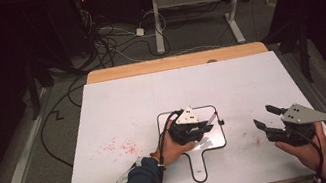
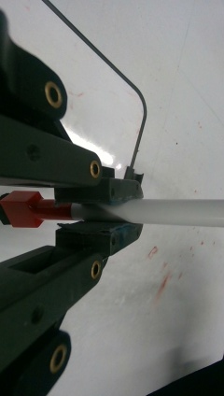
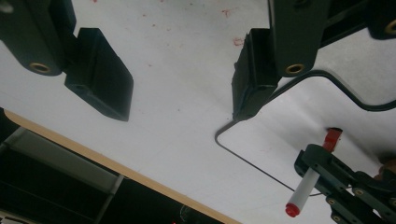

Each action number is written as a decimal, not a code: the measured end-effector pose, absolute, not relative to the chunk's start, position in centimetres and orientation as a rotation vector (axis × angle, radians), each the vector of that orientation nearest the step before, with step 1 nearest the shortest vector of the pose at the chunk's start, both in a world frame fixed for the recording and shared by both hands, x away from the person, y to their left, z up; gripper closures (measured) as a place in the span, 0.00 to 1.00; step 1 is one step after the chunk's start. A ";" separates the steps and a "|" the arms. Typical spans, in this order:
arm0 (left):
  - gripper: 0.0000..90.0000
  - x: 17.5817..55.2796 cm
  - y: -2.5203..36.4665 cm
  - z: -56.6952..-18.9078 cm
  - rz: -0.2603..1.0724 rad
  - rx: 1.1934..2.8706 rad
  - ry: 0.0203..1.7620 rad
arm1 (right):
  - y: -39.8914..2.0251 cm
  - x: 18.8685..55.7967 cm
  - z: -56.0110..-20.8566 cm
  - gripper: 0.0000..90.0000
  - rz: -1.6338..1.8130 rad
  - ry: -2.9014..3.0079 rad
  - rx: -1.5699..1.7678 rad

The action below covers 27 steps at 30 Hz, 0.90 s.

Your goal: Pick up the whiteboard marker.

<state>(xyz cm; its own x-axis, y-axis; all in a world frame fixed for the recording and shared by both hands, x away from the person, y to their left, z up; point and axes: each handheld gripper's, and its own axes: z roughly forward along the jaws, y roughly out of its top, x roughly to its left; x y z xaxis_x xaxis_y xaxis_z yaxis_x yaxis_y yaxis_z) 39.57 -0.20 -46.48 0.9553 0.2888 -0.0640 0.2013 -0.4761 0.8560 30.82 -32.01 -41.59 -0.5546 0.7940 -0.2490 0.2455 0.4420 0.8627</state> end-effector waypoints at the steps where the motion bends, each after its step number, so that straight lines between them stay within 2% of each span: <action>1: 0.88 39.5 0.1 -46.5 0.102 2.079 0.354 | -32.1 30.8 -41.6 0.44 1.069 2.035 0.870; 8: 0.88 38.8 3.1 -46.7 0.105 2.062 0.408 | -32.3 30.6 -41.4 0.44 1.070 2.024 0.872; 12: 0.88 38.2 3.4 -46.9 0.117 2.065 0.411 | -32.2 30.6 -41.5 0.44 1.067 2.025 0.877; 27: 0.88 38.6 -4.8 -46.4 0.053 2.082 0.281 | -32.8 30.8 -41.5 0.44 1.056 2.008 0.884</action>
<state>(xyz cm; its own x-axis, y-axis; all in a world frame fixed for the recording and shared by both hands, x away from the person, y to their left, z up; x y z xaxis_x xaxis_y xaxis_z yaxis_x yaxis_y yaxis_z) 38.65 -4.76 -46.44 0.9721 0.2213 -0.0775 0.1775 -0.4790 0.8597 30.84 -32.83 -41.47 -0.5286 0.8087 -0.2582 0.2459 0.4369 0.8652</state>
